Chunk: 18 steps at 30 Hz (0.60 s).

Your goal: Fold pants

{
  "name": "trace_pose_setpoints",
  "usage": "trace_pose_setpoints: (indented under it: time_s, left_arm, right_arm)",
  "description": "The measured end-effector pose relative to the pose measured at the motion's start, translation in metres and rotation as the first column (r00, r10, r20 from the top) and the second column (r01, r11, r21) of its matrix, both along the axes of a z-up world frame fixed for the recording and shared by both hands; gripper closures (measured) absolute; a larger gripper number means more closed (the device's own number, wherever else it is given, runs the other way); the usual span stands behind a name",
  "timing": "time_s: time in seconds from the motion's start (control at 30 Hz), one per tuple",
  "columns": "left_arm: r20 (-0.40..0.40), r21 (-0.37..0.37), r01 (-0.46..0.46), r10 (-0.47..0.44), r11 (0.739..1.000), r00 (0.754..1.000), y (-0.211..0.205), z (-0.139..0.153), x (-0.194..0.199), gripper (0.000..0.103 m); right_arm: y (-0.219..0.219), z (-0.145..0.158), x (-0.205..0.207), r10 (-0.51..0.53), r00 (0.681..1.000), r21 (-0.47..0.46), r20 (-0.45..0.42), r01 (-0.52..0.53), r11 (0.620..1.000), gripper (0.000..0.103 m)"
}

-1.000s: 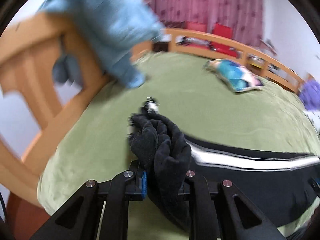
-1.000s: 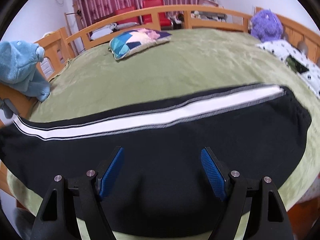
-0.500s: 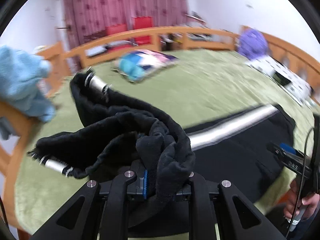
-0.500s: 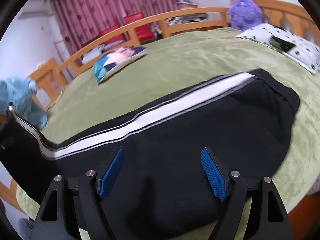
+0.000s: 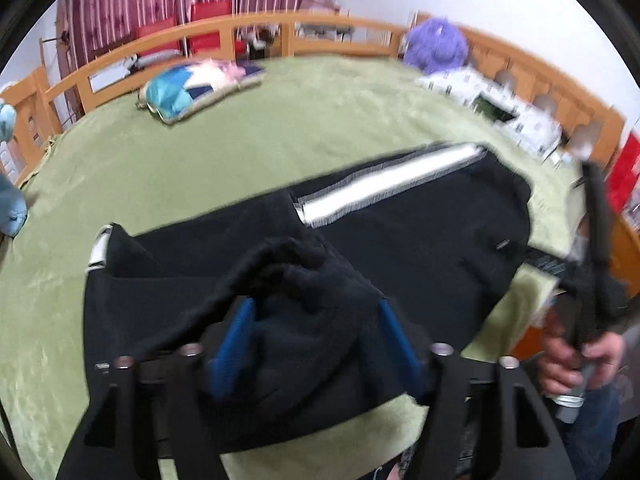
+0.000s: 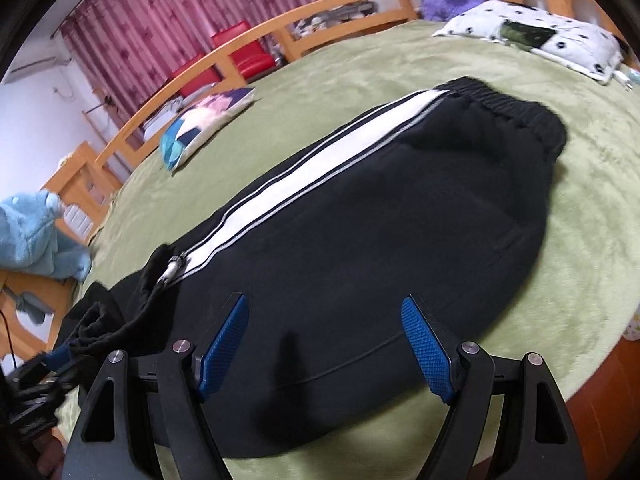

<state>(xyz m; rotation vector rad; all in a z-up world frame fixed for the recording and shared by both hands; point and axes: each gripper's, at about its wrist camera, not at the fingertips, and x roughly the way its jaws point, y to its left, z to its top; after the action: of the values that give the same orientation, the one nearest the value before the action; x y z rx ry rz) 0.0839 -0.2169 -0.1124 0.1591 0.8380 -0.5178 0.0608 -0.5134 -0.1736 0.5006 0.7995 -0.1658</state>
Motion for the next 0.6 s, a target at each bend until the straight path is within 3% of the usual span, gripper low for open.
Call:
trace_pose_setpoints:
  time_s: [0.13,0.37,0.5,0.57,0.6]
  left_arm:
    - [0.051,-0.042,-0.069,0.071,0.997,0.996,0.045,0.021,-0.007,0.031]
    - [0.092,0.018,-0.298,0.295,0.955,0.951,0.123,0.018,0.011,0.030]
    - [0.066,-0.020,-0.378,0.378,0.926,0.923,0.164,0.010,0.022,0.030]
    - [0.035,-0.048,-0.402,0.404,0.914,0.914,0.181,0.005,0.026,0.030]
    - [0.021,-0.061,-0.410,0.412,0.910,0.911,0.187,0.003,0.028,0.030]
  right_arm:
    - [0.036,0.005,0.013,0.113,0.994,-0.021,0.013,-0.112,0.993,0.024]
    - [0.112,0.009,0.028,0.342,0.939,0.002,0.034,-0.343,0.939,0.024]
    - [0.145,-0.003,0.037,0.406,0.914,0.032,-0.011,-0.406,0.913,0.024]
    - [0.163,-0.016,0.045,0.424,0.903,0.026,-0.074,-0.423,0.906,0.025]
    - [0.170,-0.020,0.048,0.422,0.901,0.001,-0.099,-0.424,0.906,0.039]
